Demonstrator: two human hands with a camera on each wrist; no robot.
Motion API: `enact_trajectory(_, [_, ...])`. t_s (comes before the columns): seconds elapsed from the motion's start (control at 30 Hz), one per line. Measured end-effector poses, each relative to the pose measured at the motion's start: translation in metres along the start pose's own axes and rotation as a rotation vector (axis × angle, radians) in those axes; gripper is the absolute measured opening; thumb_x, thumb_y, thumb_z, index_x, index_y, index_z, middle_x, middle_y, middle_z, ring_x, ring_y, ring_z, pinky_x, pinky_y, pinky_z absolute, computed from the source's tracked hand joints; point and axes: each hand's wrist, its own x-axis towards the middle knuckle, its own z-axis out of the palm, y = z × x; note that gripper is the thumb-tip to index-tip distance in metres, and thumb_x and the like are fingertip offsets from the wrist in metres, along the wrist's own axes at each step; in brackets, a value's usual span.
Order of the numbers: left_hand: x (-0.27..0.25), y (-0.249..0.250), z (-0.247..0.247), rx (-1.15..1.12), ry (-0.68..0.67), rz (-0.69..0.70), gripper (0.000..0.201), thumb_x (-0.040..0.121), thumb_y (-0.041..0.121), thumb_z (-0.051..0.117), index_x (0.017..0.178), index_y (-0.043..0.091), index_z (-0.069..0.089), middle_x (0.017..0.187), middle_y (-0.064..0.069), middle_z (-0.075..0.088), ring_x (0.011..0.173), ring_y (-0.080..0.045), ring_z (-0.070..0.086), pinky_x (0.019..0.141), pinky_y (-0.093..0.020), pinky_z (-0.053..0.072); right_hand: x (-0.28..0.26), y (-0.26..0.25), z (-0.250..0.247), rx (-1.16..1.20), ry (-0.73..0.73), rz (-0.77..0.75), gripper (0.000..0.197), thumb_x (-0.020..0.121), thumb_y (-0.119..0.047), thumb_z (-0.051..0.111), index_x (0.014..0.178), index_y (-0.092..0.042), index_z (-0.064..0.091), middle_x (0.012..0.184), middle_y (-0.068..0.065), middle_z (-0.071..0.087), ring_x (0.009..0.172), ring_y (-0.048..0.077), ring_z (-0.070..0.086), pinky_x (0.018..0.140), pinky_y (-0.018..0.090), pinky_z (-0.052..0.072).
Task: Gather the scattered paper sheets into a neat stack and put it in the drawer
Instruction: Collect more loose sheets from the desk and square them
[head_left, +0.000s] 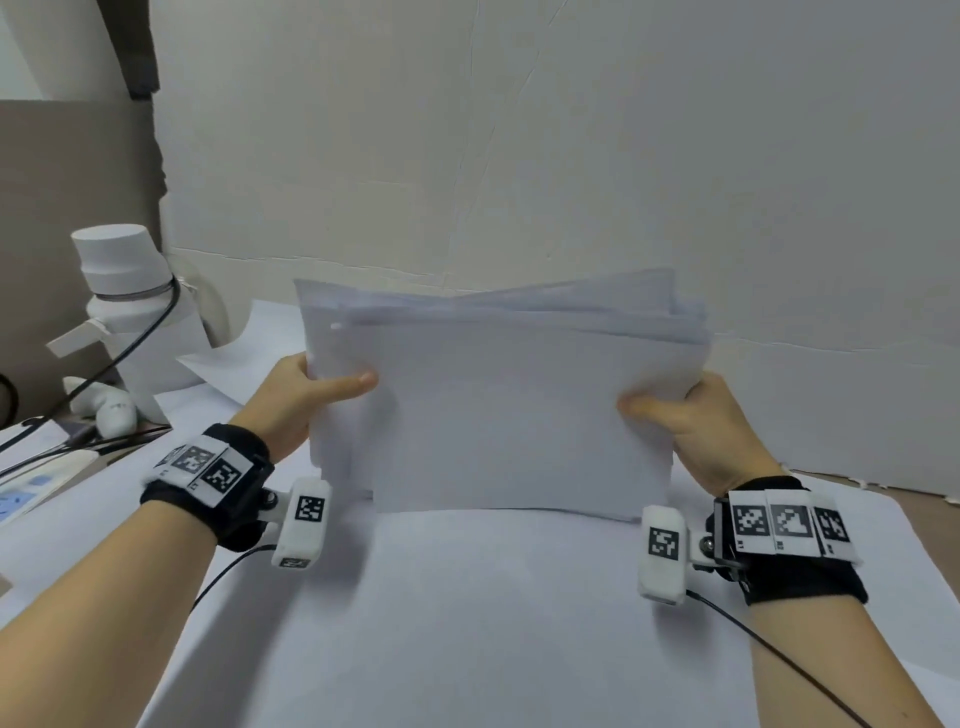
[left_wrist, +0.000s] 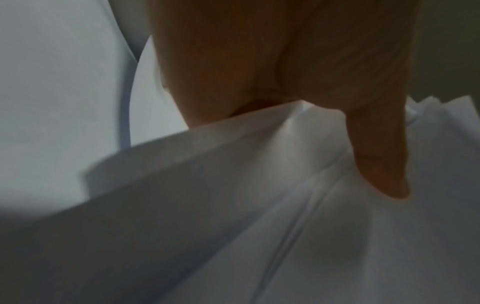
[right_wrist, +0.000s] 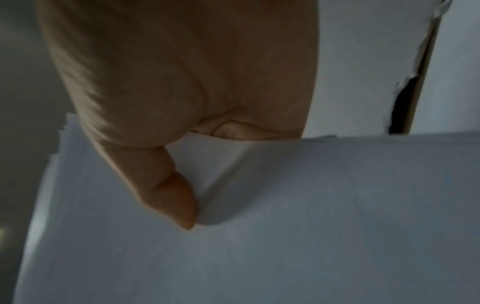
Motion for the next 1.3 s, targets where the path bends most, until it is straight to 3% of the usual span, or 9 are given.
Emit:
enact_trajectory(0.2, [-0.007, 0.002, 0.026, -0.033, -0.065, 0.029, 0.061, 0.069, 0.018, 0.088, 0.124, 0.006, 0.065, 0.118, -0.014, 0.073, 0.108, -0.034, 0.071, 0.089, -0.043, 0.056, 0.003, 0.001, 0.006, 0.077, 0.007, -0.022, 0.034, 0.082, -0.003, 0.073, 0.114, -0.006, 0.065, 0.104, 0.008, 0.075, 0.096, 0.028, 0.072, 0.085, 0.043, 0.058])
enact_trajectory(0.33, [-0.007, 0.014, 0.050, -0.062, 0.018, 0.124, 0.046, 0.076, 0.015, 0.083, 0.119, 0.009, 0.069, 0.113, -0.012, 0.075, 0.103, -0.032, 0.073, 0.084, -0.041, 0.059, 0.002, -0.001, 0.013, 0.085, 0.064, -0.061, 0.030, 0.086, 0.000, 0.068, 0.115, -0.007, 0.062, 0.101, 0.007, 0.075, 0.089, 0.025, 0.073, 0.071, 0.035, 0.059])
enact_trajectory(0.57, [-0.013, 0.003, 0.044, 0.167, -0.014, 0.133, 0.044, 0.076, 0.017, 0.084, 0.117, 0.010, 0.072, 0.112, -0.006, 0.076, 0.105, -0.026, 0.072, 0.091, -0.043, 0.055, 0.001, -0.001, 0.003, -0.016, -0.042, -0.055, 0.031, 0.082, 0.008, 0.067, 0.106, -0.010, 0.070, 0.102, 0.003, 0.076, 0.096, 0.019, 0.072, 0.079, 0.034, 0.057])
enact_trajectory(0.8, [-0.009, 0.027, 0.066, 0.149, 0.182, 0.300, 0.029, 0.083, 0.012, 0.080, 0.111, 0.009, 0.072, 0.102, -0.001, 0.078, 0.092, -0.017, 0.075, 0.076, -0.029, 0.060, 0.001, -0.019, 0.009, -0.014, 0.212, -0.180, 0.029, 0.081, 0.005, 0.067, 0.102, -0.015, 0.065, 0.093, -0.003, 0.074, 0.086, 0.016, 0.071, 0.077, 0.039, 0.060])
enact_trajectory(0.97, [-0.011, 0.037, 0.066, 0.268, 0.155, 0.389, 0.053, 0.081, 0.004, 0.081, 0.129, 0.011, 0.059, 0.113, 0.002, 0.073, 0.099, -0.009, 0.072, 0.088, -0.032, 0.059, -0.005, -0.026, 0.009, -0.083, 0.254, -0.299, 0.094, 0.082, -0.002, 0.067, 0.151, -0.040, 0.016, 0.115, -0.003, 0.063, 0.104, 0.011, 0.065, 0.088, 0.031, 0.056])
enact_trajectory(1.07, [-0.014, 0.034, 0.066, 0.270, 0.194, 0.475, 0.087, 0.080, 0.001, 0.082, 0.149, 0.020, 0.033, 0.134, 0.019, 0.051, 0.112, 0.014, 0.057, 0.096, -0.013, 0.048, -0.009, -0.033, 0.012, -0.266, 0.282, -0.423, 0.111, 0.082, -0.002, 0.066, 0.153, -0.045, -0.007, 0.124, -0.015, 0.052, 0.106, 0.003, 0.056, 0.083, 0.015, 0.049])
enact_trajectory(1.13, [-0.013, 0.032, 0.066, 0.324, 0.204, 0.549, 0.112, 0.079, 0.007, 0.084, 0.159, 0.028, 0.009, 0.143, 0.017, 0.044, 0.126, 0.015, 0.046, 0.104, -0.010, 0.038, -0.008, -0.035, 0.014, -0.436, 0.285, -0.483, 0.105, 0.082, -0.005, 0.064, 0.155, -0.044, -0.001, 0.135, -0.026, 0.035, 0.109, -0.004, 0.044, 0.088, 0.005, 0.036])
enact_trajectory(1.2, [-0.011, 0.031, 0.066, 0.438, 0.225, 0.641, 0.123, 0.078, 0.015, 0.086, 0.160, 0.032, -0.004, 0.139, 0.003, 0.052, 0.128, 0.000, 0.049, 0.106, -0.015, 0.036, -0.008, -0.034, 0.015, -0.584, 0.286, -0.455, 0.088, 0.083, -0.011, 0.063, 0.153, -0.044, 0.021, 0.133, -0.013, 0.034, 0.094, -0.006, 0.039, 0.087, 0.010, 0.036])
enact_trajectory(1.3, [-0.007, 0.036, 0.067, 0.616, 0.256, 0.814, 0.110, 0.078, 0.013, 0.085, 0.158, 0.026, 0.010, 0.152, -0.003, 0.041, 0.131, -0.008, 0.048, 0.104, -0.011, 0.035, -0.007, -0.031, 0.016, -0.635, 0.356, -0.448, 0.050, 0.082, -0.013, 0.064, 0.129, -0.030, 0.059, 0.129, -0.002, 0.042, 0.100, 0.003, 0.047, 0.090, 0.022, 0.042])
